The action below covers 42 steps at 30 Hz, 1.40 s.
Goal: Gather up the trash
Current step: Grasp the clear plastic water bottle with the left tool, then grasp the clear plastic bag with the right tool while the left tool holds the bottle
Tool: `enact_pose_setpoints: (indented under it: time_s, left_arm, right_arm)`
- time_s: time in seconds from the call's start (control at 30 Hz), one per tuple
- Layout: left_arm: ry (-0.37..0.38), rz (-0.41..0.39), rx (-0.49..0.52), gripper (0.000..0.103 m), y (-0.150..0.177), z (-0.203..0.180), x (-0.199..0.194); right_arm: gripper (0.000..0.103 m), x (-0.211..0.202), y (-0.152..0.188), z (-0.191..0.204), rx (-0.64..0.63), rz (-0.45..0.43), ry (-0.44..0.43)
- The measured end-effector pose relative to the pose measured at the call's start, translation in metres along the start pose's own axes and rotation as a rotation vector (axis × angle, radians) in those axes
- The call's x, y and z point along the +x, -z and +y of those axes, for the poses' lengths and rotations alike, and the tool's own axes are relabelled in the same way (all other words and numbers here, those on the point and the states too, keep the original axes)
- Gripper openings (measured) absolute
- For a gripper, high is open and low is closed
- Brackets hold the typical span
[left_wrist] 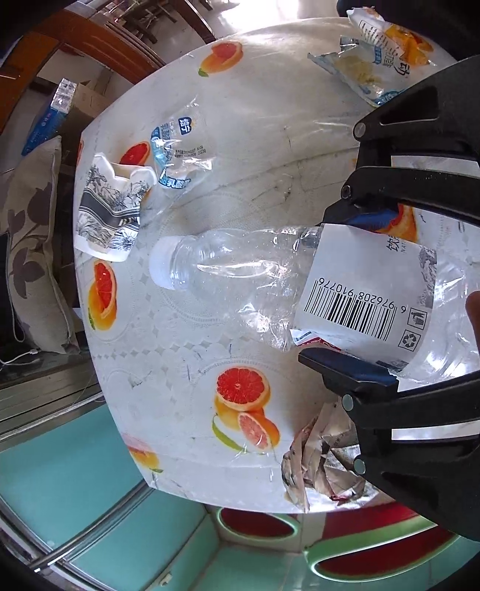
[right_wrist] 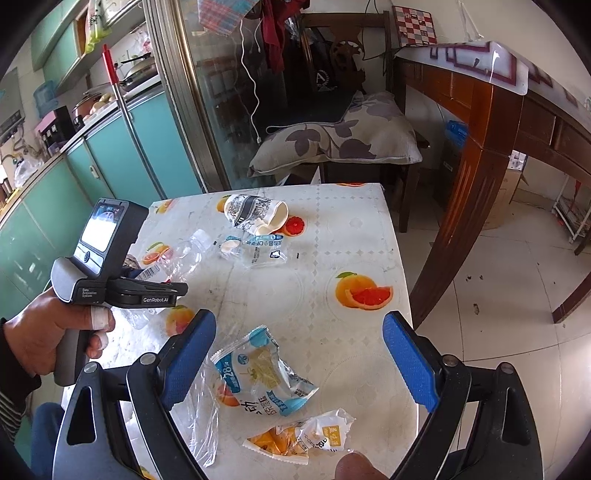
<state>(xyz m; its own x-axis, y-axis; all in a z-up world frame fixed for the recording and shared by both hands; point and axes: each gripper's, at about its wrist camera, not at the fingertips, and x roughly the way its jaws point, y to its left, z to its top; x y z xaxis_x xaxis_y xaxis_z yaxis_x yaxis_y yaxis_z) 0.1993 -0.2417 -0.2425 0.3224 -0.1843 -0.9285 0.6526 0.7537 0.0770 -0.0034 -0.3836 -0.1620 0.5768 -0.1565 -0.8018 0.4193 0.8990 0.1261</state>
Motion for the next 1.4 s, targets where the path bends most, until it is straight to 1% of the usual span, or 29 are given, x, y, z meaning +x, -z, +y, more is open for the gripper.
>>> enact_pose_setpoints:
  time_s: [0.13, 0.27, 0.37, 0.5, 0.63, 0.73, 0.83, 1.0, 1.13, 1.2, 1.3, 1.33, 1.37, 1.4]
  left_arm:
    - [0.033, -0.071, -0.042, 0.055, 0.005, 0.008, -0.029]
    - [0.052, -0.137, -0.083, 0.055, 0.015, 0.020, -0.058]
    - [0.049, -0.179, -0.105, 0.055, 0.023, 0.029, -0.074]
    - [0.052, -0.228, -0.151, 0.055, 0.037, 0.048, -0.096]
    - [0.033, -0.272, -0.185, 0.055, 0.054, 0.064, -0.114]
    - [0.026, -0.295, -0.214, 0.055, 0.067, 0.075, -0.122]
    - [0.028, -0.311, -0.246, 0.055, 0.075, 0.086, -0.126]
    - [0.032, -0.330, -0.274, 0.055, 0.083, 0.099, -0.128]
    - [0.038, -0.335, -0.293, 0.055, 0.087, 0.107, -0.127]
    - [0.038, -0.336, -0.300, 0.055, 0.090, 0.111, -0.128]
    - [0.031, -0.337, -0.303, 0.055, 0.092, 0.115, -0.127]
    - [0.032, -0.338, -0.306, 0.055, 0.093, 0.116, -0.128]
    - [0.033, -0.339, -0.309, 0.055, 0.094, 0.117, -0.128]
    - [0.033, -0.339, -0.310, 0.055, 0.095, 0.118, -0.128]
  right_arm:
    - [0.092, 0.006, -0.007, 0.006, -0.031, -0.001, -0.001]
    - [0.092, 0.018, -0.021, 0.021, -0.096, 0.003, -0.011]
    - [0.092, 0.032, -0.033, 0.036, -0.145, 0.010, -0.023]
    - [0.092, 0.059, -0.051, 0.058, -0.214, 0.028, -0.045]
    - [0.092, 0.101, -0.067, 0.077, -0.281, 0.089, -0.073]
    - [0.092, 0.138, -0.072, 0.094, -0.378, 0.144, -0.033]
    - [0.092, 0.169, -0.070, 0.105, -0.490, 0.183, 0.041]
    - [0.092, 0.200, -0.067, 0.114, -0.579, 0.217, 0.099]
    - [0.092, 0.217, -0.065, 0.118, -0.597, 0.232, 0.149]
    - [0.092, 0.225, -0.065, 0.118, -0.584, 0.253, 0.148]
    - [0.091, 0.229, -0.065, 0.116, -0.560, 0.246, 0.153]
    - [0.088, 0.230, -0.065, 0.116, -0.554, 0.245, 0.158]
    - [0.068, 0.232, -0.065, 0.115, -0.551, 0.251, 0.159]
    - [0.040, 0.234, -0.064, 0.116, -0.554, 0.262, 0.169]
